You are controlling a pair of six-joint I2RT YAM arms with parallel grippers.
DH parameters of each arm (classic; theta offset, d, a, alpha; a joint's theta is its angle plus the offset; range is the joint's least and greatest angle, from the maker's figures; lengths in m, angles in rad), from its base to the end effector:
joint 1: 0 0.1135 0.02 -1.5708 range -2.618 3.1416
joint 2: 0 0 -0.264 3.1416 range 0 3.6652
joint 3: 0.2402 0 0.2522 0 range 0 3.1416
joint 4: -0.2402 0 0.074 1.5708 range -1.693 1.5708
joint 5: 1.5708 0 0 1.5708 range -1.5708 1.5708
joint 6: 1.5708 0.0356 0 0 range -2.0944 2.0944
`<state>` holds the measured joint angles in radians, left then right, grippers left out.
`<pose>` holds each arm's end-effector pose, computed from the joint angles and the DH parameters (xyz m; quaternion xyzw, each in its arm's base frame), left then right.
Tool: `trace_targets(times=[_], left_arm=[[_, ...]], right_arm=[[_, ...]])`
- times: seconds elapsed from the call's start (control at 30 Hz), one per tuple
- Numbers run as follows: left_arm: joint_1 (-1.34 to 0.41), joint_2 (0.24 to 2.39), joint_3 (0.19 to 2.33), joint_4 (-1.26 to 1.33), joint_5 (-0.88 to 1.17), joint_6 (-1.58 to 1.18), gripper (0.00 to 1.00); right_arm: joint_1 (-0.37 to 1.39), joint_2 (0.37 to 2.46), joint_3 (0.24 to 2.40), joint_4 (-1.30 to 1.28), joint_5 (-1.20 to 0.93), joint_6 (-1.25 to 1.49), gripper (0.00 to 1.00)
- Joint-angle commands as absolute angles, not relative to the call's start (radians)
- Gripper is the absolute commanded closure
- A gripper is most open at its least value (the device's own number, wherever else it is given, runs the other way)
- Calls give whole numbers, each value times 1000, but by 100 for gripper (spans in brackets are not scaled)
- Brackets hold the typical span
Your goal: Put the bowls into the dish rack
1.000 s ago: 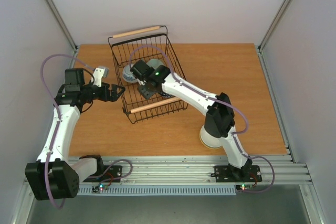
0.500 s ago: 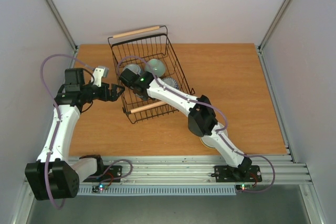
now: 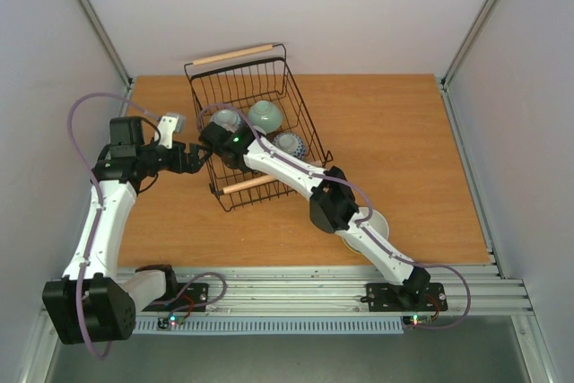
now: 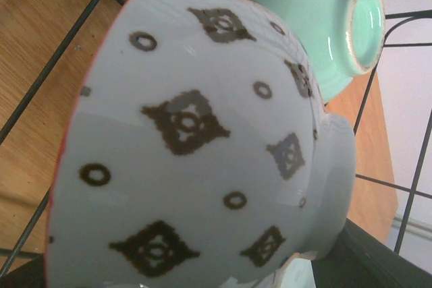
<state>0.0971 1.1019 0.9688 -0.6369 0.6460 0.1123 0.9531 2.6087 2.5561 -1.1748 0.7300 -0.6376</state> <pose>0.2260 0.0005 0.3047 0.1304 0.8723 -0.2521 0.3982 0.3257 0.4175 0.2000 -0.6146 0.6879 -0.3223 0.2129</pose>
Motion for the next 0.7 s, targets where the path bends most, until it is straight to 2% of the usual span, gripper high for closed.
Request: trace_targets(times=[0.0,0.17,0.27,0.4,0.5,0.67], left_arm=[[101,1077,989,-597,639,109,3],[101,1074,989,-598,635,109,4],[101,1074,989,-598,638,109,5],[102,1074,991,-601,638,111,5],[104,1072,991,-601,637,114,5],[107,1071,990,-603,640,119,6]], right_arm=[[959,2649,2633,-1184,793,-683,91],[959,2670,2639,-1186,791,-689,72],[959,2666,2639,-1199,762,-671,49],[959,2644,2632,-1201,701,-650,28],[960,2617,2618,-1196,615,-634,2],[960,2561,2565,-1157,506,-615,1]])
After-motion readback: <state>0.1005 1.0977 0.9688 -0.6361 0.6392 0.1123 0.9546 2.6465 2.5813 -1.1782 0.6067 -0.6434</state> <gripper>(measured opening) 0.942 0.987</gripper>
